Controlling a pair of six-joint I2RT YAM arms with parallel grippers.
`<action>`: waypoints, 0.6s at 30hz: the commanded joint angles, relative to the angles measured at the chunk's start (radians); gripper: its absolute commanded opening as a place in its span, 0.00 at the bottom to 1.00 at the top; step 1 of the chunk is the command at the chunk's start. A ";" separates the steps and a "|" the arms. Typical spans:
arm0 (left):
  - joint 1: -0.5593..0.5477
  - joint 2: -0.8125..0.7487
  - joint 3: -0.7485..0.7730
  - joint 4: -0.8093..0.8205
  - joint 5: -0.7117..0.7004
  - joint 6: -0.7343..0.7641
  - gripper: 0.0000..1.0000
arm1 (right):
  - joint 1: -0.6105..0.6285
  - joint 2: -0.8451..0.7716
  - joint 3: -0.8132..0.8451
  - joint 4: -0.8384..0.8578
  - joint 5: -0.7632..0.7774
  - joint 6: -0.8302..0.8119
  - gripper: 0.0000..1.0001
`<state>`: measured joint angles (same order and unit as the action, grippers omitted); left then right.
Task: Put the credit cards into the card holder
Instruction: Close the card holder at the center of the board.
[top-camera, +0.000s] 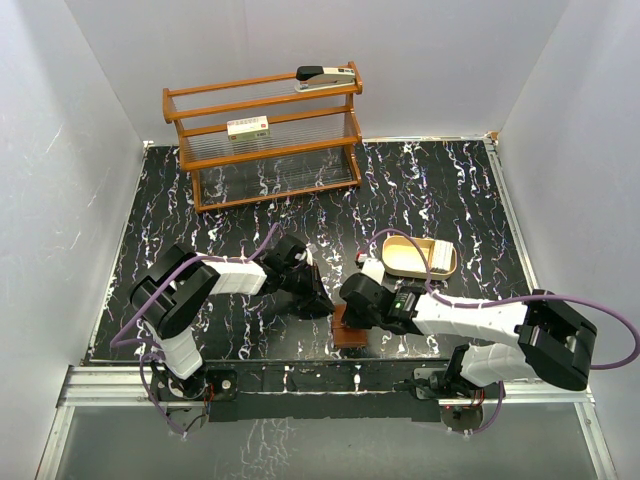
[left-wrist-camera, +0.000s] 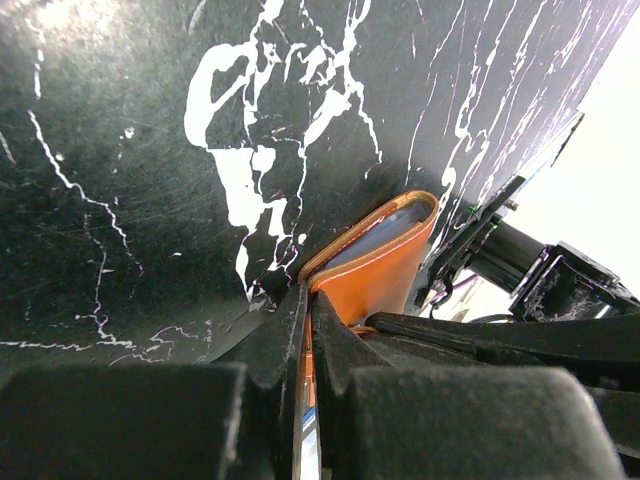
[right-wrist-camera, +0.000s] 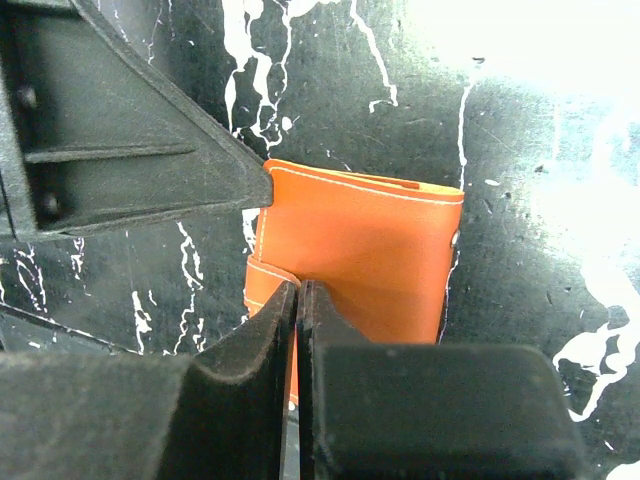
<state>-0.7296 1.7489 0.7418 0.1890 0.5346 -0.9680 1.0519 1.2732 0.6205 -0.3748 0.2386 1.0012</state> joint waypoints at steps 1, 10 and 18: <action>-0.003 0.002 0.007 -0.097 -0.094 0.039 0.00 | -0.003 0.002 -0.034 -0.010 0.060 0.003 0.00; -0.002 0.003 0.018 -0.131 -0.117 0.057 0.00 | -0.004 -0.033 -0.081 -0.005 0.068 0.021 0.00; -0.001 -0.077 0.065 -0.222 -0.162 0.081 0.13 | -0.004 -0.045 -0.128 0.012 0.067 0.035 0.00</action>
<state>-0.7395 1.7363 0.7822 0.0963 0.4828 -0.9264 1.0519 1.2293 0.5404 -0.2848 0.2596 1.0435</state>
